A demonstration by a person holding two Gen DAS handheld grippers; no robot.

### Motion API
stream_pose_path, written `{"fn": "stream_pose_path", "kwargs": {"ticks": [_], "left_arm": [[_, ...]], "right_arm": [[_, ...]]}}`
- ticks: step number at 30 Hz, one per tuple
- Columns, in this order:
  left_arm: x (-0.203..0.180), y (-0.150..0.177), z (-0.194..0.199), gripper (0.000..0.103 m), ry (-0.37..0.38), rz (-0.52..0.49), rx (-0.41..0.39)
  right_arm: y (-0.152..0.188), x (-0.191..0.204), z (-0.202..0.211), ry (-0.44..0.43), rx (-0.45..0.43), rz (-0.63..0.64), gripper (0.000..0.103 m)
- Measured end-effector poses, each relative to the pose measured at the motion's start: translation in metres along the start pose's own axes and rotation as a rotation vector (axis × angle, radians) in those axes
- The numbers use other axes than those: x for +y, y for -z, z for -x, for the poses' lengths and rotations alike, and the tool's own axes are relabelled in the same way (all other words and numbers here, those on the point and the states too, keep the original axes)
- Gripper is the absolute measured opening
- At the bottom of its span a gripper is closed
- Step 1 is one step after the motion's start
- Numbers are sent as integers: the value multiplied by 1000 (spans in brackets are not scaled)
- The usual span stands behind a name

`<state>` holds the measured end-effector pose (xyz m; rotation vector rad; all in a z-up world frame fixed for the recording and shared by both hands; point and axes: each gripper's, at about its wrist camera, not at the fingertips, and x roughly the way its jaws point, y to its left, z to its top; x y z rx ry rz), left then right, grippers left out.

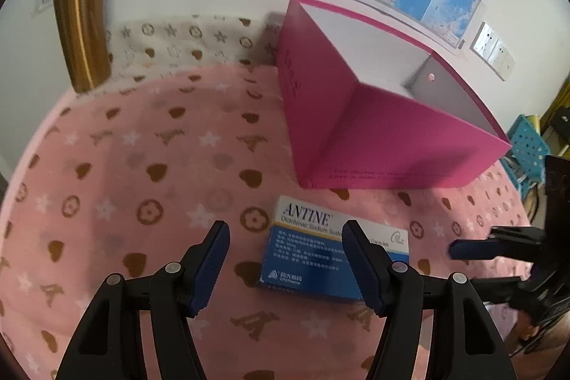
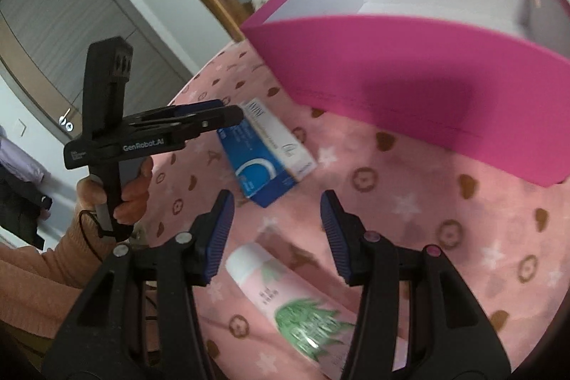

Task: Organize rigid objects
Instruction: 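Move the right gripper to the blue-and-white ANTINE box and grasp it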

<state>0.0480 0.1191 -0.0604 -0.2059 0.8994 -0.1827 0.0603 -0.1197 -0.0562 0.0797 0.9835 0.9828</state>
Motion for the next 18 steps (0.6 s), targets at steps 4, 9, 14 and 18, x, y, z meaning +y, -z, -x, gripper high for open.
{"fn": "stream_pose_path", "kwargs": {"ticks": [4,9,14,18], "left_arm": [[2,2,-6,67,35,6,24],[0,6,-10,67,131,14,62],[-13,12,-7,67,167,-24,72],[-21,15,-7,65,215,-34,86]], "right_arm": [[-4,4,-15,-11,27,-1,52],[-9,4,-28,-18,45,-16,52],[-11,-5,-33,-4,39,-47,52],[-8,-17,-27,19,26,-83,52]]}}
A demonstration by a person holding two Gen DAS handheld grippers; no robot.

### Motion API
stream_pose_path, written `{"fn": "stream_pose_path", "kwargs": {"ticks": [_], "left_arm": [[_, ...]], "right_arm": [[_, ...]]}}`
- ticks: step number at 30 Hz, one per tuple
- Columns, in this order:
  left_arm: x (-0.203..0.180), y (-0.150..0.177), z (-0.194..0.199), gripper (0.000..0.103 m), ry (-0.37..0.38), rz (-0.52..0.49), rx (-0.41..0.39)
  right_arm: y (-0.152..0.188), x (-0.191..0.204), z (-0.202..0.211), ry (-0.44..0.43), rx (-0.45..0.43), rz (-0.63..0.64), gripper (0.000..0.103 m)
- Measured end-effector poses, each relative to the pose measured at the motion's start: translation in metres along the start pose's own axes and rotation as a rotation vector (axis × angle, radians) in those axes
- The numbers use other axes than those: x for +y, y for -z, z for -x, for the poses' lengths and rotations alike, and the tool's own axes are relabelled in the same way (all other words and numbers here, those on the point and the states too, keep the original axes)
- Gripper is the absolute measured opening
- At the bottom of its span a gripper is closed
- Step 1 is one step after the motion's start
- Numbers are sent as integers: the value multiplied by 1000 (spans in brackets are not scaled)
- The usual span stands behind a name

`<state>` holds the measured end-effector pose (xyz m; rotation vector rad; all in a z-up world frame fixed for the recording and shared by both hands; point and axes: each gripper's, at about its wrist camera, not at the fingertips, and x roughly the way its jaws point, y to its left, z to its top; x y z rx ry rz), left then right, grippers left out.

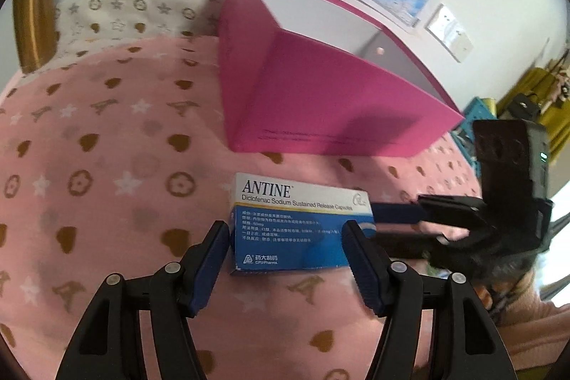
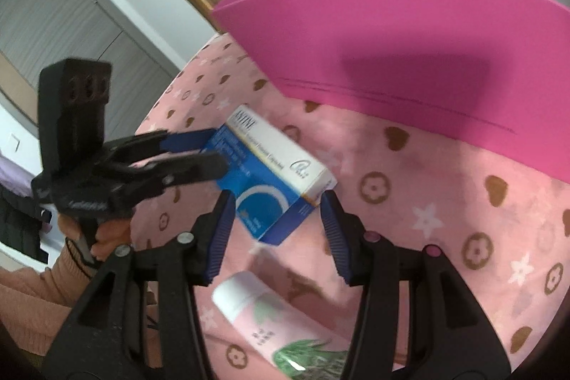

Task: Organize rigid objects
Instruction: 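Move the right gripper to the blue-and-white ANTINE box and grasp it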

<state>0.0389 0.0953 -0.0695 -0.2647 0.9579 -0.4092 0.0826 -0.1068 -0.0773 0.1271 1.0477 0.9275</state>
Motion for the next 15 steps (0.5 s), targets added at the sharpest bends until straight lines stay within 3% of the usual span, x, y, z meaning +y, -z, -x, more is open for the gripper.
{"fn": "stream_pose_path", "kwargs": {"ticks": [7,15], "left_arm": [[-10,1,-8,50,-48,-39,23],[-23,4,-8,52,-59,-60,34]], "right_arm": [[8,-14,6,13,-14,-48,45],[12,-12,13,42,-27,-35,42]]}}
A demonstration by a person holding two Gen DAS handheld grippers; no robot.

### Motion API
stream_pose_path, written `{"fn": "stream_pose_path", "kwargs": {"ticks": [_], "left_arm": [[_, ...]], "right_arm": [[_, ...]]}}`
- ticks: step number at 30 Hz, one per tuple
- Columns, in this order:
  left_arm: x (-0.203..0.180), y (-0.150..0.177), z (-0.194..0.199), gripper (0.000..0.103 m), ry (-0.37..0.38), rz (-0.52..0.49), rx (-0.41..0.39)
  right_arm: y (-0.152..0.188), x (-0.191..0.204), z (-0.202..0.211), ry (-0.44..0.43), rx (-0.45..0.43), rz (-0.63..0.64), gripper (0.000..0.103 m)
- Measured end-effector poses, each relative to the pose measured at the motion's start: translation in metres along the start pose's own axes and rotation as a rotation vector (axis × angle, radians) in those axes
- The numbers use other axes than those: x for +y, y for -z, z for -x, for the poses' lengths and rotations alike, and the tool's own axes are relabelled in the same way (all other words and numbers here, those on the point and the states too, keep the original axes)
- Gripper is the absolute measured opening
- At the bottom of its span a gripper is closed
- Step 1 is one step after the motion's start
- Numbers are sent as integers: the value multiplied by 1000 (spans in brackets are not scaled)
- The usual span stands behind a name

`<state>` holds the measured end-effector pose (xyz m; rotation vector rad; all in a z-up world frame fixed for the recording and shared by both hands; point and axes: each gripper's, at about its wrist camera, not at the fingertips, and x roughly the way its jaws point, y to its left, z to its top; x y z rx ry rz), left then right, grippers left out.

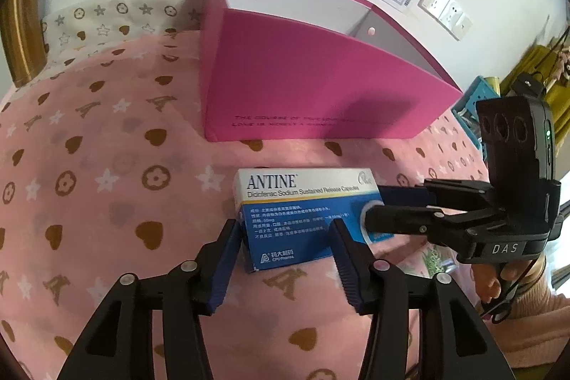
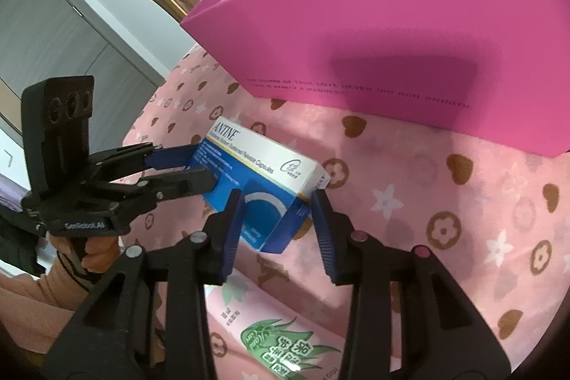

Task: Organize rigid objects
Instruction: 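Move the right gripper to the blue-and-white ANTINE box and grasp it, then carry the ANTINE box into the magenta box and release it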

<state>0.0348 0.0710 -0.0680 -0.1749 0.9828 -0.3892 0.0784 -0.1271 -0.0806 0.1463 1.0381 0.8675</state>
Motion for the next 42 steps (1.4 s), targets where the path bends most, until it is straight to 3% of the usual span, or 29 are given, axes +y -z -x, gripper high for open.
{"fn": "stream_pose_path", "kwargs": {"ticks": [24,36,42], "left_arm": [[-30,-35,58,52,35,-70,-178],[-45,-84,79,52,9,-124,-267],[-42,-107,69,52,-3,-105,-256]], "right_arm": [[-30,26,70,-1,-161,100,42],[-75,27,101,-10,-253,107,42],[-94,15,99,-18,-266,82,42]]}}
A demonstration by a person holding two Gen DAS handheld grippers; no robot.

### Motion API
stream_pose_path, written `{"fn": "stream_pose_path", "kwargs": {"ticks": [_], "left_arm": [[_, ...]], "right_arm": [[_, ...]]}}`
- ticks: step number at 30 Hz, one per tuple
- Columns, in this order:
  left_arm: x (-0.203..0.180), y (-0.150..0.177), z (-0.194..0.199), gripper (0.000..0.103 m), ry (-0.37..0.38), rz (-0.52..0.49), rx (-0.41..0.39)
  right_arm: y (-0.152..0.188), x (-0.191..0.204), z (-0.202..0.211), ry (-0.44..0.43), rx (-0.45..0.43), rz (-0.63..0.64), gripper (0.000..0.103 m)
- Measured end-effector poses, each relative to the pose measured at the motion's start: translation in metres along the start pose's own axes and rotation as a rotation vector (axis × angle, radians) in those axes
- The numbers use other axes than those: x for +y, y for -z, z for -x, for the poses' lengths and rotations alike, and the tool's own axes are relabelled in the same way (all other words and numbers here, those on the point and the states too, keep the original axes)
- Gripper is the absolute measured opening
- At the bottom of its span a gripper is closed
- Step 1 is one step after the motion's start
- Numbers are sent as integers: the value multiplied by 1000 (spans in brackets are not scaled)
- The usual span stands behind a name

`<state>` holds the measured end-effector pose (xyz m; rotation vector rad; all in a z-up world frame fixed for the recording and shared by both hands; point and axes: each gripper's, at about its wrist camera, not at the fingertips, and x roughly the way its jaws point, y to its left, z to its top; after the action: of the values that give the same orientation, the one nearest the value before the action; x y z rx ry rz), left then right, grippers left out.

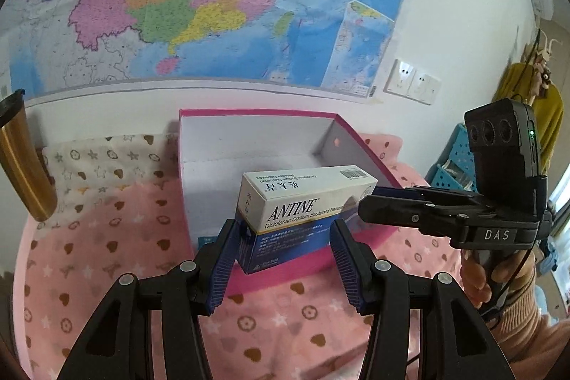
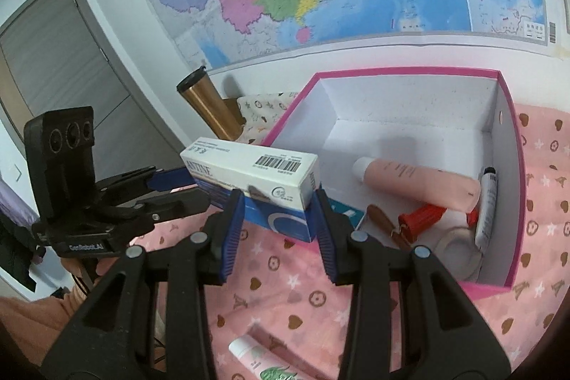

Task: Organize rigid objects
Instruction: 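Carry the ANTINE box into the magenta box and release it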

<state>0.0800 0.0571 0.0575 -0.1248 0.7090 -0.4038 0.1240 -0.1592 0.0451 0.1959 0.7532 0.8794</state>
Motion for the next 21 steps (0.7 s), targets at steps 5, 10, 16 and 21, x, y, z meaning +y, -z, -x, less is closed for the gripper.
{"fn": "stream_pose_path", "kwargs": {"ticks": [5,10,16,21], "left_arm": [[6,-5,-16,52,-33,19,29],[13,-6,-27,52,-49,40,53],[20,-4,-40,52,-60,55,92],[25,-2,-50,52,-72,73,126]], "right_arm": [[-7,-14,-12,-18,20,-40,42],[-7,-24,-24,-26,47,-72,42],[-7,-34,-38,-33,85,-105,42],[-6,-42,-50,-22,116,-124,42]]}}
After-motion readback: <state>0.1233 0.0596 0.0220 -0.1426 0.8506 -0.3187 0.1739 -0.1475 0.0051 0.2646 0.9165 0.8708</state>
